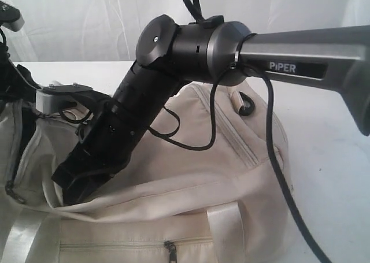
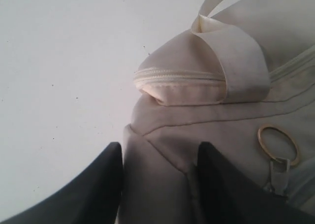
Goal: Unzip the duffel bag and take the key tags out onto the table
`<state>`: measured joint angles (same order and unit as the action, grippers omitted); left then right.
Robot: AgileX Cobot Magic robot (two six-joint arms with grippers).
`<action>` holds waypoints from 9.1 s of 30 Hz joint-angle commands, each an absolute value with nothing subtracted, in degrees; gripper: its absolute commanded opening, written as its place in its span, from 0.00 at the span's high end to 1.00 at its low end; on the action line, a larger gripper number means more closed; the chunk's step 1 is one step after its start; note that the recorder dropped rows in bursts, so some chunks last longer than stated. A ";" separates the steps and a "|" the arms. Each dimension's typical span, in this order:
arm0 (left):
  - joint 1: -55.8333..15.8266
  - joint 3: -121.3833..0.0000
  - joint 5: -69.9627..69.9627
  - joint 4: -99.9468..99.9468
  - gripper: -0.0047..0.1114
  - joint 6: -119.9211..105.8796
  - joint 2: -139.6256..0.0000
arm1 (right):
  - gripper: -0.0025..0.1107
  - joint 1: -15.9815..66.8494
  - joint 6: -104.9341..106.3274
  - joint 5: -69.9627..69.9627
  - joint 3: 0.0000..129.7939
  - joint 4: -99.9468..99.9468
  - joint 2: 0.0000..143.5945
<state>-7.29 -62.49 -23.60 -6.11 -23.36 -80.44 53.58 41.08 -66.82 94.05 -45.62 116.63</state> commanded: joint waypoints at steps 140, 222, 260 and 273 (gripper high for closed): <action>-3.52 -62.65 -11.53 -18.86 0.96 -19.89 -80.62 | 0.93 45.74 48.15 -41.30 102.30 -99.95 132.79; -3.42 -62.65 -8.95 -18.86 0.96 -21.24 -80.62 | 0.85 42.25 41.23 -69.96 104.56 -64.53 134.77; -3.42 -62.65 -10.14 -18.86 0.96 -21.24 -80.62 | 0.38 32.71 39.79 -59.67 104.56 -70.26 130.46; -3.42 -62.65 -9.71 -18.86 0.96 -21.24 -80.62 | 0.38 35.64 41.60 -60.03 104.56 -74.89 133.24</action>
